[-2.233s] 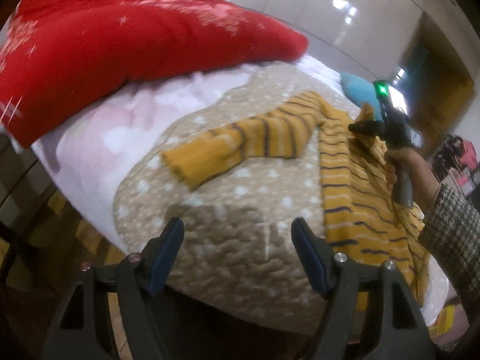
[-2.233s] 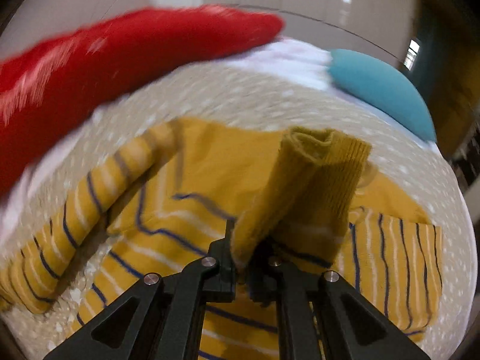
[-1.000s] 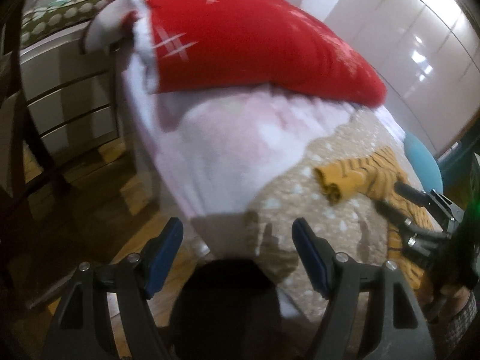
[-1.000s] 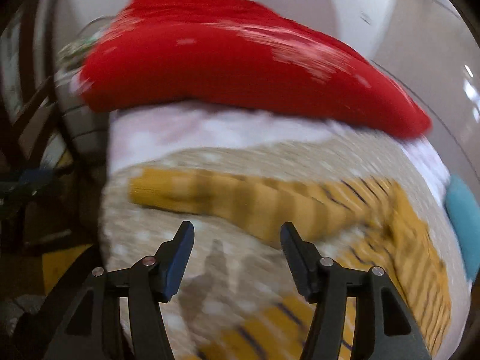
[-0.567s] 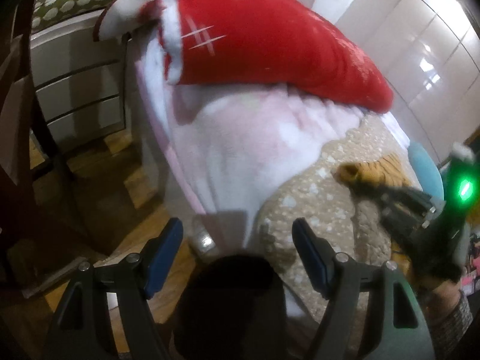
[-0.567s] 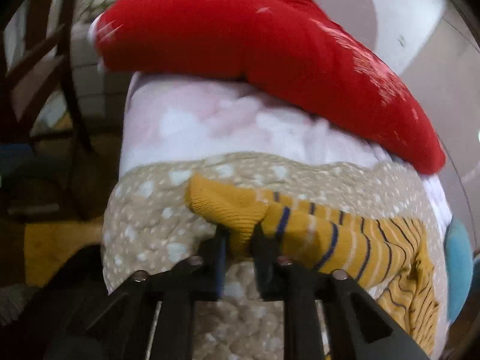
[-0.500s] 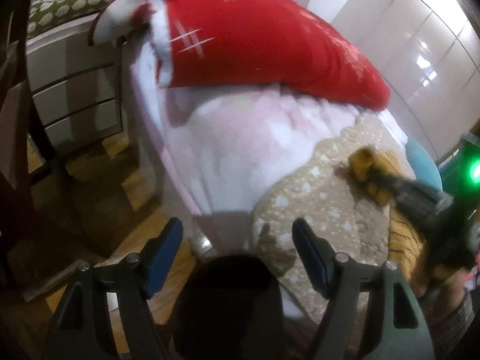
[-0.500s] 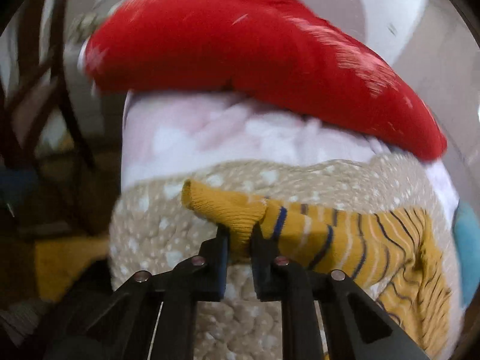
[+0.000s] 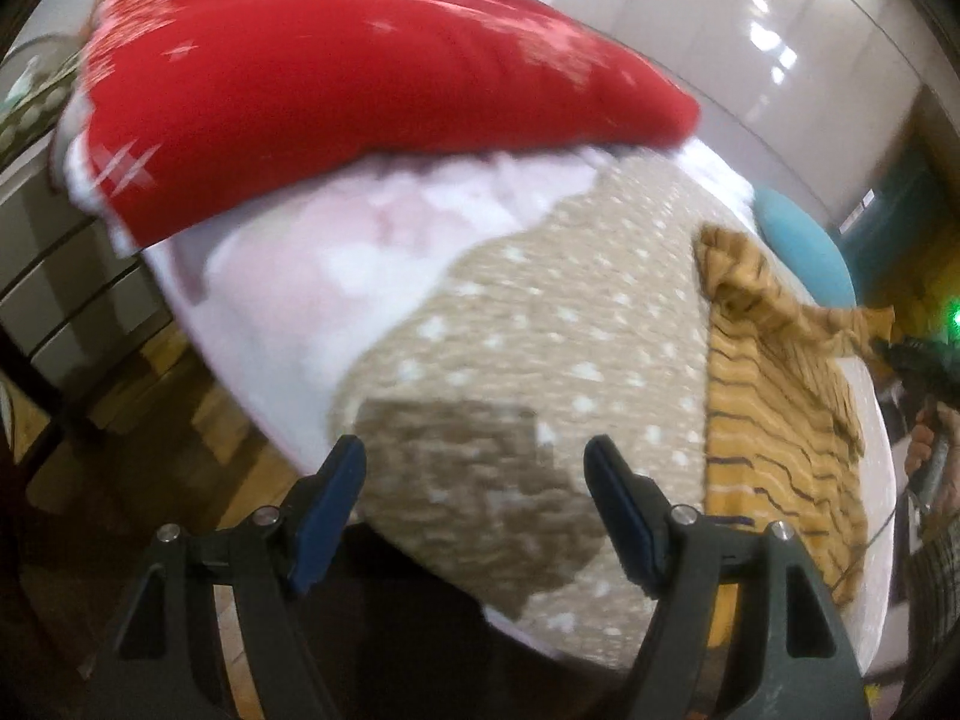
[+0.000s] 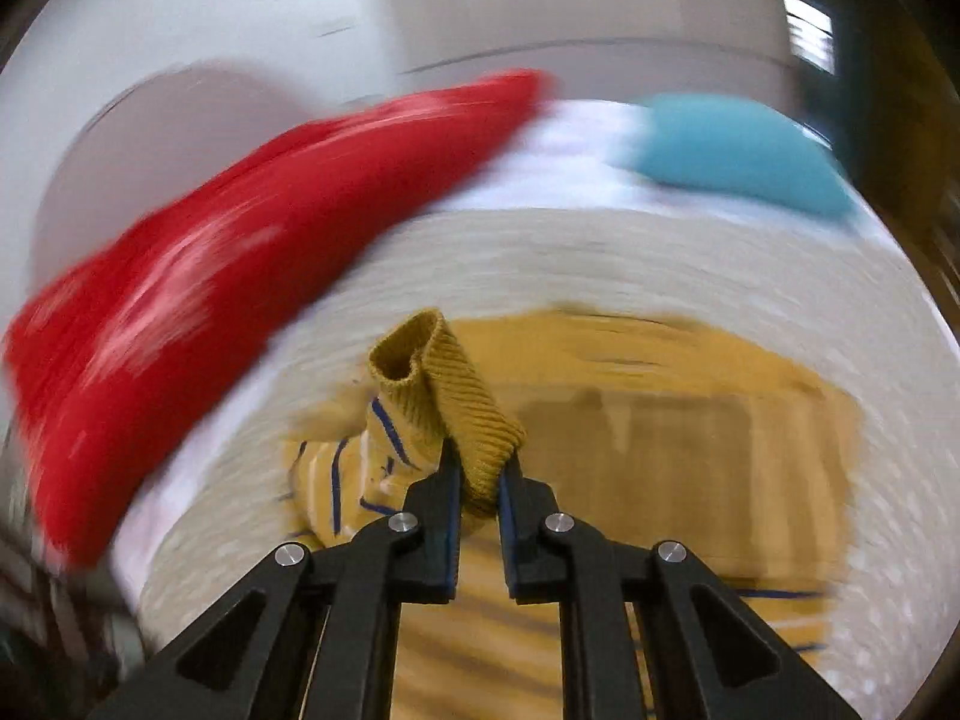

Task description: Fold small clothes

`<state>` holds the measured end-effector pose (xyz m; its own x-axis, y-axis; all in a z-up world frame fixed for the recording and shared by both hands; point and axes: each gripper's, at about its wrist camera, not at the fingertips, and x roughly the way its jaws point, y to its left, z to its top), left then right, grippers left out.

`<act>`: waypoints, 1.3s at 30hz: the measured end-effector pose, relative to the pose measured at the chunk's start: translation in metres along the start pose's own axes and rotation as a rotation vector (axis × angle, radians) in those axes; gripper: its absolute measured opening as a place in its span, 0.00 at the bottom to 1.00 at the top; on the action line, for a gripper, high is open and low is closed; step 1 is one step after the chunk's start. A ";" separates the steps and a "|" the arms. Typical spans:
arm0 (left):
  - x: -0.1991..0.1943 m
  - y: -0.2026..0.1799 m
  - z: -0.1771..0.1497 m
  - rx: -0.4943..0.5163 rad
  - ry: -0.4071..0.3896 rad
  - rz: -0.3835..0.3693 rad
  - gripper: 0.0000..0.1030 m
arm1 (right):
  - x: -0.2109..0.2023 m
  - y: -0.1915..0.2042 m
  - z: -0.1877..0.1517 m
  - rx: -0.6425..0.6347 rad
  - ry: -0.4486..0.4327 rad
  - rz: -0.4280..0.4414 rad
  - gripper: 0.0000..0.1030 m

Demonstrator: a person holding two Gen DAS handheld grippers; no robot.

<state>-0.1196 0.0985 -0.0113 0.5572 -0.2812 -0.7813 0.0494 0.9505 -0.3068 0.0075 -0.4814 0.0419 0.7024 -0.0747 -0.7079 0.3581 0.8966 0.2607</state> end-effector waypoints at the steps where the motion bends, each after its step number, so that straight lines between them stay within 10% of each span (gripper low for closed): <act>1: 0.003 -0.006 0.001 0.011 0.005 -0.002 0.72 | 0.004 -0.029 0.001 0.037 -0.006 -0.078 0.11; 5: 0.009 -0.046 0.006 0.094 0.015 -0.027 0.72 | 0.027 -0.110 -0.012 0.113 0.054 -0.348 0.15; 10: 0.016 -0.084 0.007 0.177 0.034 -0.048 0.72 | 0.006 -0.141 -0.042 0.199 0.020 -0.269 0.30; 28: 0.053 -0.151 -0.018 0.330 0.135 -0.078 0.74 | -0.067 -0.172 -0.125 0.200 0.083 -0.006 0.37; 31: 0.055 -0.143 -0.013 0.321 0.139 -0.087 0.74 | -0.104 -0.179 -0.138 0.038 0.075 -0.214 0.41; 33: 0.058 -0.140 -0.012 0.309 0.147 -0.105 0.74 | -0.128 -0.186 -0.147 -0.130 0.078 -0.545 0.46; 35: 0.064 -0.140 -0.013 0.299 0.163 -0.145 0.74 | -0.145 -0.194 -0.155 -0.153 0.084 -0.635 0.46; 39: 0.080 -0.150 -0.020 0.281 0.205 -0.238 0.74 | -0.167 -0.191 -0.186 0.046 0.067 -0.264 0.46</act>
<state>-0.0992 -0.0695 -0.0384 0.3278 -0.4906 -0.8074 0.3968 0.8471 -0.3536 -0.2929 -0.5584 -0.0119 0.5392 -0.2730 -0.7967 0.5522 0.8289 0.0896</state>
